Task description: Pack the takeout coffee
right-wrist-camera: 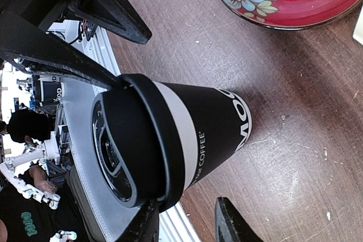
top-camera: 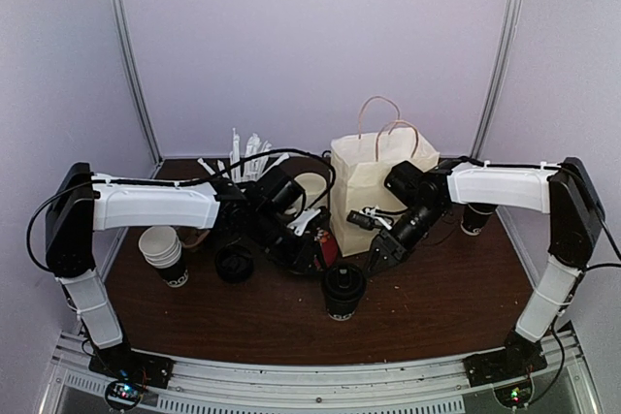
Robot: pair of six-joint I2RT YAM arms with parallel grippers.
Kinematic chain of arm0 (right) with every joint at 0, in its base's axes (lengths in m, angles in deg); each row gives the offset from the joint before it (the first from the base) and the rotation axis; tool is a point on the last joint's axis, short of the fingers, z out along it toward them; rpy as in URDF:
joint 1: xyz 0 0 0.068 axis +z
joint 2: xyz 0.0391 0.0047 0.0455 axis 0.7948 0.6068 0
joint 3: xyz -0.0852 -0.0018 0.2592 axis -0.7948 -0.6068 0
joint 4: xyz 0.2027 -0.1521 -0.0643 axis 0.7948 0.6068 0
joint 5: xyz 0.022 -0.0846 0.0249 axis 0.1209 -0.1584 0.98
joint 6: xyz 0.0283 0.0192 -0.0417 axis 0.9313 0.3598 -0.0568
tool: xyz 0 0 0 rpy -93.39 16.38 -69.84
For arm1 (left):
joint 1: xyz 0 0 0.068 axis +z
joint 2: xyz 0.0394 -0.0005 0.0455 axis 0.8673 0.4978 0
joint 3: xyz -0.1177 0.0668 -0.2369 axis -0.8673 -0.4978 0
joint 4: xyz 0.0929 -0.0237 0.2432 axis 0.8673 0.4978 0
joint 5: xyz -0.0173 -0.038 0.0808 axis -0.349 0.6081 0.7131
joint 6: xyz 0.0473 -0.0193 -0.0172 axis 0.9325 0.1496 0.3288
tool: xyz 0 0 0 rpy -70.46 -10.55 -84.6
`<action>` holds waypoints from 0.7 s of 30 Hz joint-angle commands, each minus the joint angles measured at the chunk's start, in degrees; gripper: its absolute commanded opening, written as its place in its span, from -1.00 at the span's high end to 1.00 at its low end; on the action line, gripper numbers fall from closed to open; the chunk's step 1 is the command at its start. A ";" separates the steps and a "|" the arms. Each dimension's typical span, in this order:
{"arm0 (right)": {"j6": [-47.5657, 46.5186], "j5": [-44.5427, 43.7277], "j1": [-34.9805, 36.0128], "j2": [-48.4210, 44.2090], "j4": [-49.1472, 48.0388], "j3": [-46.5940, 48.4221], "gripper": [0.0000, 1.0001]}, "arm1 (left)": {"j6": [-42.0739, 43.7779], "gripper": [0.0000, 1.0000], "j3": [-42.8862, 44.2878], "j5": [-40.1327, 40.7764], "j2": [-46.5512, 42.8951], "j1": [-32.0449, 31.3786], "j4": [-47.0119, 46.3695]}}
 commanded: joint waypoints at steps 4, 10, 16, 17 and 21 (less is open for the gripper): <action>1.99 -0.14 -0.28 2.38 -1.37 1.78 0.28 | 2.13 0.30 -0.73 3.39 4.10 -0.31 3.27; 6.48 -14.05 0.24 7.29 -0.26 1.29 0.47 | 0.78 0.35 -0.90 8.21 6.76 -0.24 7.58; 8.10 -20.53 0.58 12.35 1.86 2.80 0.59 | 0.83 0.38 -3.27 12.25 11.19 0.12 12.14; 7.88 -21.34 0.82 12.46 2.24 3.34 0.59 | 0.56 0.38 -3.77 12.27 10.87 0.12 11.79; 7.09 -23.85 1.55 11.62 2.70 3.38 0.60 | 1.29 0.36 -3.93 13.59 8.54 0.01 12.09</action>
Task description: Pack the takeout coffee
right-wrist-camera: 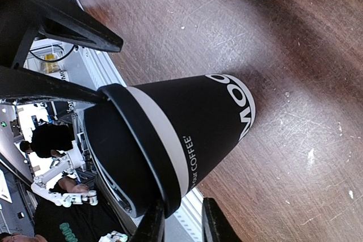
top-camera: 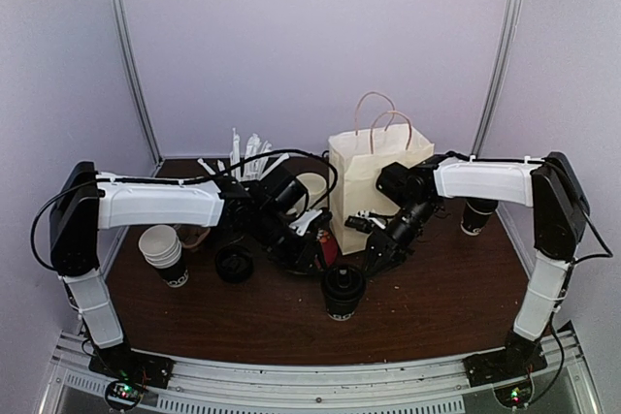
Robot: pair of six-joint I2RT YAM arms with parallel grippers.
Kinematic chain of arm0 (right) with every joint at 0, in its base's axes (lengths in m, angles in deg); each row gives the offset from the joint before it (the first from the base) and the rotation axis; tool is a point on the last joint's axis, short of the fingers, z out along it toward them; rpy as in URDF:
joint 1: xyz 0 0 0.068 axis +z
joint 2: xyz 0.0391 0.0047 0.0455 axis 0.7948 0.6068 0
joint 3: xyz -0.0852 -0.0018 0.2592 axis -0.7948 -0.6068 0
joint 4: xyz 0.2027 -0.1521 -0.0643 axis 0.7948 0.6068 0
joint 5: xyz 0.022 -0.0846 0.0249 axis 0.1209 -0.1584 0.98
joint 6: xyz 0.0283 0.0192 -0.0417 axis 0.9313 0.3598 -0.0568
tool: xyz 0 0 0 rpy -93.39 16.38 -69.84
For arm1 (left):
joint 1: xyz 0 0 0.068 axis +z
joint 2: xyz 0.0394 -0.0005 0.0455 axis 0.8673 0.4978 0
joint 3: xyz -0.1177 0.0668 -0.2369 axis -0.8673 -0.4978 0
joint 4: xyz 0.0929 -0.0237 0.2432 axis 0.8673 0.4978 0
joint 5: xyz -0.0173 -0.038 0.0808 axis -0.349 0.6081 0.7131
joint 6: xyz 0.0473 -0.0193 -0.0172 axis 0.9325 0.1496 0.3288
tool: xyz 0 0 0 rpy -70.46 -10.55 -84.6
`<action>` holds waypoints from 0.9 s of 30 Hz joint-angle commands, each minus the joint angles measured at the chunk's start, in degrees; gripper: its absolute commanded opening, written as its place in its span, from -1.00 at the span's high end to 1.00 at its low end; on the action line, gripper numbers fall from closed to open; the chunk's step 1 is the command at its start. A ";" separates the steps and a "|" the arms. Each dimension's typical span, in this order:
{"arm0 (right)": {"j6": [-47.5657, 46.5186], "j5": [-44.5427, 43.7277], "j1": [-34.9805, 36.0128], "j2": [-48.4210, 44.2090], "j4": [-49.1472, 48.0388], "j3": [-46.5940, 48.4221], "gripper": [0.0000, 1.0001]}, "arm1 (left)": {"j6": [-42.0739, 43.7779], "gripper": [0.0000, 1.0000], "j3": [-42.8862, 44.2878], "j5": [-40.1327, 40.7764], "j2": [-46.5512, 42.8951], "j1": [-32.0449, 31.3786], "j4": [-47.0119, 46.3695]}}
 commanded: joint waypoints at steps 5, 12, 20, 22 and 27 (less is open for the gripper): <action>-3.57 -15.22 1.45 1.12 -5.76 -1.92 0.52 | 3.76 0.28 -4.81 12.95 1.19 -0.89 5.00; -7.78 -9.17 1.48 -7.60 -5.22 -1.96 0.29 | 6.53 0.15 -3.79 11.40 -5.96 -2.49 -1.51; -12.22 -9.17 1.48 -13.09 -4.31 -4.43 -0.01 | 8.58 0.05 -4.19 9.47 -10.76 -2.52 -5.84; -12.81 -9.02 1.52 -13.93 -5.28 -5.61 -0.03 | 9.59 0.03 -3.27 9.69 -10.52 -2.48 -5.13; -13.71 -8.56 1.83 -13.39 -5.22 -5.05 -0.04 | 10.31 0.00 -0.97 11.09 -8.77 -2.45 -3.03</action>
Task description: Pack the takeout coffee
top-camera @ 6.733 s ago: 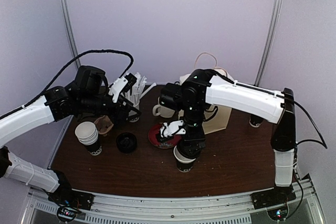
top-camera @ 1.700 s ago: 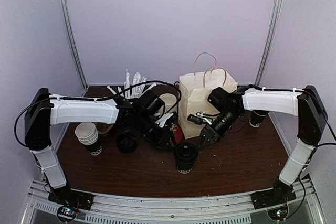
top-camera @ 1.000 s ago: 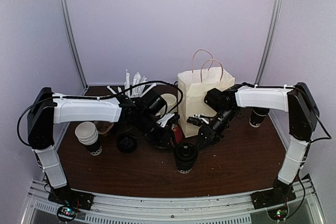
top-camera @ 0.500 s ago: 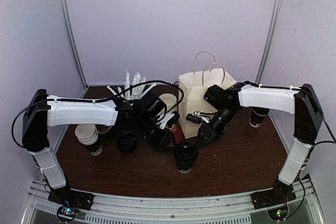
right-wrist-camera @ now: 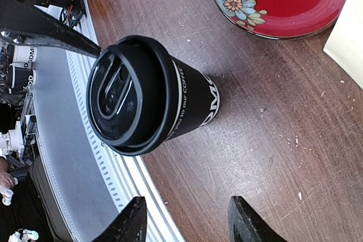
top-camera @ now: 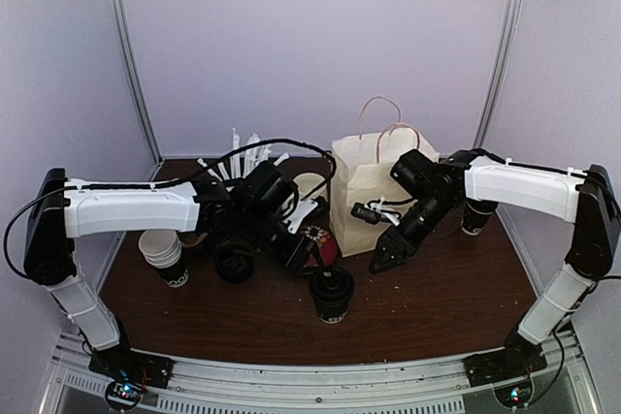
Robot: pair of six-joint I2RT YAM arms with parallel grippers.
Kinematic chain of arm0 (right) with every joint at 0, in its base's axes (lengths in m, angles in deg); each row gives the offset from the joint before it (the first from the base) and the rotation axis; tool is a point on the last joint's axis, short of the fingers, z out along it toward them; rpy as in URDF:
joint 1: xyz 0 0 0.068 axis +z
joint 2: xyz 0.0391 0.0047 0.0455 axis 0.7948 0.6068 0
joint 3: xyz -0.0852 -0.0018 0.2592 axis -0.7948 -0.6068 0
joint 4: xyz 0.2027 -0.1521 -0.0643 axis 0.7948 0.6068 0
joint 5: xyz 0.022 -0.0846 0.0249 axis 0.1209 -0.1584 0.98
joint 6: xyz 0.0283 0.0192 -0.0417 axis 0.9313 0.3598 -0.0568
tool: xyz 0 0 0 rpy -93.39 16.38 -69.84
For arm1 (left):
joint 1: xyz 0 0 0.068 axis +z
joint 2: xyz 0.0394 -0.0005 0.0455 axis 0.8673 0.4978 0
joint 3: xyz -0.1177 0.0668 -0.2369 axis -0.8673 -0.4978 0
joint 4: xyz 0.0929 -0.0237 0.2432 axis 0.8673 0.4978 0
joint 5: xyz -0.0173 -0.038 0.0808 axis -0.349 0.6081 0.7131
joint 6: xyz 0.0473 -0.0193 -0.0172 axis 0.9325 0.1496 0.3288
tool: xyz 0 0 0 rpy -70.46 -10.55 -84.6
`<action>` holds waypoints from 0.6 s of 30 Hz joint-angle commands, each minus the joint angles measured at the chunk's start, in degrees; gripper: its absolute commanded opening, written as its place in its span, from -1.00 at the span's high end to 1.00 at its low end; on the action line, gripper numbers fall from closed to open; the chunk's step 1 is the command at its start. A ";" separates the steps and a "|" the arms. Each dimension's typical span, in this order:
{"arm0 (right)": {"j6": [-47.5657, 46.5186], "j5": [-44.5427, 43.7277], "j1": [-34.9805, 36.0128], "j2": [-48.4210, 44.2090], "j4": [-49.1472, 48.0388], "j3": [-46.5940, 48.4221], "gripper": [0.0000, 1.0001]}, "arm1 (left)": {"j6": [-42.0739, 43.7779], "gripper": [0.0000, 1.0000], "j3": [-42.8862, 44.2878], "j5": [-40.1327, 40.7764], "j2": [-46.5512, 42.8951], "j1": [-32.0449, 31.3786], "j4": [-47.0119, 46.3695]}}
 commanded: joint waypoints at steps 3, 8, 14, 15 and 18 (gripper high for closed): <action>-2.72 0.70 1.05 0.40 -0.18 0.95 -0.03 | 1.86 -0.05 2.26 1.43 -0.21 -0.05 -1.48; -3.38 0.03 5.93 0.69 -1.14 -0.33 -0.32 | 0.01 -0.09 2.90 -0.25 0.53 1.39 -3.13; -2.28 -4.24 10.61 4.45 0.29 3.27 -0.47 | -0.99 -0.10 2.76 -7.72 3.86 2.68 -5.96; -1.74 -5.21 10.64 5.28 0.30 3.81 -0.47 | -0.94 -0.10 2.87 -8.37 4.41 2.74 -5.94; -0.73 -8.29 10.65 7.63 1.05 5.64 -0.47 | -1.12 -0.02 2.76 -10.14 5.76 2.96 -6.22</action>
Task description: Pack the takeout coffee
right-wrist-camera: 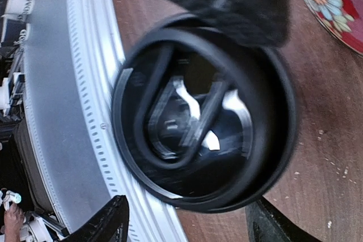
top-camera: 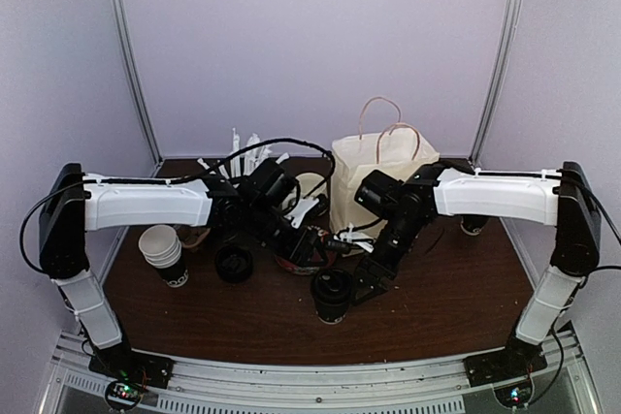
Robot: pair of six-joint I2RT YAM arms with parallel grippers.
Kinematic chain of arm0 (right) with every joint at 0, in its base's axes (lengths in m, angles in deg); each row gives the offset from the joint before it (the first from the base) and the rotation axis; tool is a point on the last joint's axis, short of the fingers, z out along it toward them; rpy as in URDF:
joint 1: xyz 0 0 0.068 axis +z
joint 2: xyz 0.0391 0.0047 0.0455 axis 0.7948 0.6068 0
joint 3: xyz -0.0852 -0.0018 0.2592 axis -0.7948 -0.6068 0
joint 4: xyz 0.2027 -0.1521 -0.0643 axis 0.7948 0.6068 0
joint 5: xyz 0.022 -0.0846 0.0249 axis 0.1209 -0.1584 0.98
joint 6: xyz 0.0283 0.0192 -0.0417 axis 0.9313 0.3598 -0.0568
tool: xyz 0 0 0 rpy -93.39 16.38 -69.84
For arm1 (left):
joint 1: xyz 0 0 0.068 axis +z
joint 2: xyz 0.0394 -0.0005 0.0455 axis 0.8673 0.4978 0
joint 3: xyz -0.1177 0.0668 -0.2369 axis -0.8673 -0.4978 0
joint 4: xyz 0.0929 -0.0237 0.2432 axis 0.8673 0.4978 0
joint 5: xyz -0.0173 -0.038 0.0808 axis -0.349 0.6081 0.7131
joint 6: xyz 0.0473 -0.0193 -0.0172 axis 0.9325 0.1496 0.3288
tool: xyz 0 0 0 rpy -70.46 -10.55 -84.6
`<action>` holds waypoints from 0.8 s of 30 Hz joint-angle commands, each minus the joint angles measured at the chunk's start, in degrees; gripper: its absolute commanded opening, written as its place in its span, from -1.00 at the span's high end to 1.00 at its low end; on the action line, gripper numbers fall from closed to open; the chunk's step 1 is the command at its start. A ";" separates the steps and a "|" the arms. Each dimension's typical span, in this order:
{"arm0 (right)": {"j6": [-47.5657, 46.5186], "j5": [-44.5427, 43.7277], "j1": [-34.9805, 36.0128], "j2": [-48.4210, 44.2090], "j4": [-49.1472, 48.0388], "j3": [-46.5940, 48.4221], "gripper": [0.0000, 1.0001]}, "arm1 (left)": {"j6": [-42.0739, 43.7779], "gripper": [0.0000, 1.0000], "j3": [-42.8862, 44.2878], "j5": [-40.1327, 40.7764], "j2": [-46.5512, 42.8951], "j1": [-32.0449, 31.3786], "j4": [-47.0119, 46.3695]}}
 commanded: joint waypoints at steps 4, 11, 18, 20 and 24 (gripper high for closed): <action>3.34 -11.02 -0.85 4.32 0.87 4.29 -0.40 | -0.99 0.12 0.19 -6.09 1.64 0.17 -3.09; 4.33 -10.87 -3.09 5.39 0.86 4.83 -0.36 | -2.39 0.27 -2.13 -6.99 0.25 0.17 -4.20; 3.69 -2.99 -3.63 3.85 0.55 3.81 -0.43 | -5.42 0.29 -4.38 -5.77 -0.22 0.17 -5.68; 3.40 1.06 -3.54 3.62 0.06 3.01 -0.44 | -5.30 0.24 -4.58 -4.64 -0.56 0.25 -5.68; 2.76 4.41 -3.53 4.03 0.13 3.29 -0.44 | -4.28 0.12 -4.25 -1.18 -1.75 0.39 -5.31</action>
